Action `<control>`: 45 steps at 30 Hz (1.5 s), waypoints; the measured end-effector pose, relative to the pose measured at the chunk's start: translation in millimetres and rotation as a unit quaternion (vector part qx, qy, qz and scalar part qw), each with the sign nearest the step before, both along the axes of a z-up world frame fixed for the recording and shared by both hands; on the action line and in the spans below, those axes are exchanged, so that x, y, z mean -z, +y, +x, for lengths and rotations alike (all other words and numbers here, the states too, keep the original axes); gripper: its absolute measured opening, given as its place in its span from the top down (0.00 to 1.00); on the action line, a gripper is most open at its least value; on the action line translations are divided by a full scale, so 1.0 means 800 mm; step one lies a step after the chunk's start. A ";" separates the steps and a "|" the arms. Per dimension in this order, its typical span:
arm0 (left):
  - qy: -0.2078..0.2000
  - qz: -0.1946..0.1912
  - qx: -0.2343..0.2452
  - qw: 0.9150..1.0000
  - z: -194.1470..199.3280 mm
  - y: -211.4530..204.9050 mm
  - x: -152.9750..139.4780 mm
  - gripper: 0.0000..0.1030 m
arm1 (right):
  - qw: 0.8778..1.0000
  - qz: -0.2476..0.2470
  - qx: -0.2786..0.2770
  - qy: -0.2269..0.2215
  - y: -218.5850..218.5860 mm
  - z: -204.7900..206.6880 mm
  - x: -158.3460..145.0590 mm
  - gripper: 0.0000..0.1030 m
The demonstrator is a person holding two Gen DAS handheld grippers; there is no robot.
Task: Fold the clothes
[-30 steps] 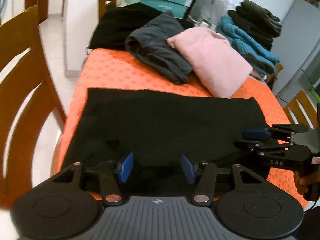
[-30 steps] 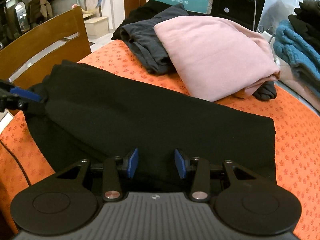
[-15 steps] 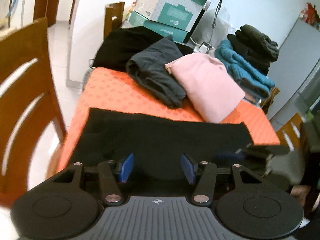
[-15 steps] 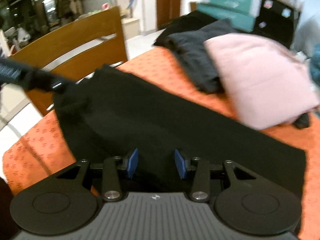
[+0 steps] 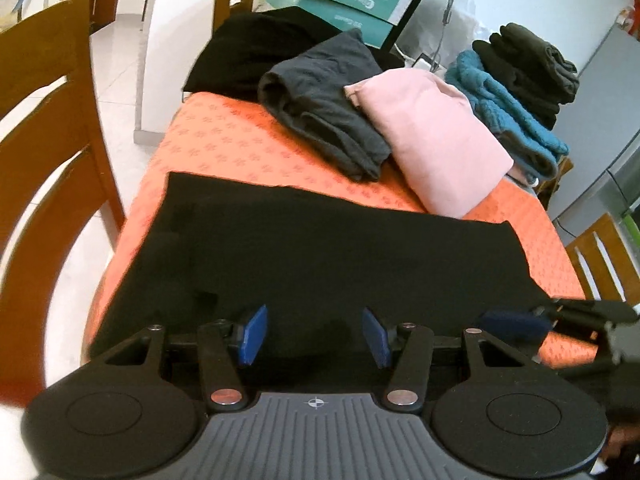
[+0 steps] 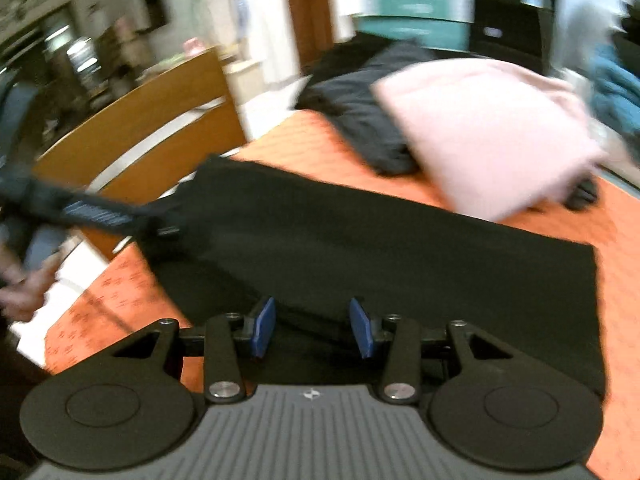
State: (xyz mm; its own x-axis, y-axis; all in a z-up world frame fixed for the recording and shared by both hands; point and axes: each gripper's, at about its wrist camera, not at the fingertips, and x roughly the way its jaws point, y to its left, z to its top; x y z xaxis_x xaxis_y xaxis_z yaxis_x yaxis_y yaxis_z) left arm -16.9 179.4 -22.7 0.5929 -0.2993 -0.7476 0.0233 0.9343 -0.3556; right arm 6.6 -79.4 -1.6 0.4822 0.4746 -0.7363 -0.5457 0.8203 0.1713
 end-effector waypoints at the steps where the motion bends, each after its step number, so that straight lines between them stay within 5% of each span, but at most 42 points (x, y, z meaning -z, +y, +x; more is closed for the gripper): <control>1: 0.001 0.002 -0.002 1.000 -0.006 0.004 -0.001 0.46 | 1.000 0.000 0.019 -0.001 -0.012 0.002 0.000 0.53; 9: 0.013 0.042 -0.017 0.999 -0.035 0.019 -0.015 0.46 | 0.978 0.016 0.208 0.011 -0.130 0.024 0.013 0.51; 15: -0.014 0.051 0.057 0.997 -0.021 0.004 -0.038 0.36 | 0.954 0.052 0.295 0.031 -0.206 0.036 0.023 0.41; 27: -0.040 0.102 0.261 0.959 0.064 -0.089 -0.039 0.35 | 0.926 0.169 0.321 0.103 -0.255 0.057 0.076 0.37; 31: -0.024 0.068 0.275 0.959 0.102 -0.110 -0.024 0.35 | 0.922 0.193 0.320 0.102 -0.253 0.057 0.087 0.35; 42: -0.005 0.081 0.290 0.953 0.139 -0.140 0.001 0.35 | 0.917 0.224 0.308 0.118 -0.253 0.044 0.092 0.39; 45: -0.012 0.078 0.307 0.948 0.137 -0.154 -0.002 0.35 | 0.906 0.240 0.324 0.126 -0.253 0.044 0.096 0.54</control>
State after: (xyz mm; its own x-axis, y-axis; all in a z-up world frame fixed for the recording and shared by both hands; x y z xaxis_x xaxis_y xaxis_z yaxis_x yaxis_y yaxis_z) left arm 92.8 56.4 -20.9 0.3596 -0.4810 -0.7996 0.5868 0.7828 -0.2070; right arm 41.7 -281.8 -78.3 0.6193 0.4473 -0.6453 0.1301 0.7520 0.6462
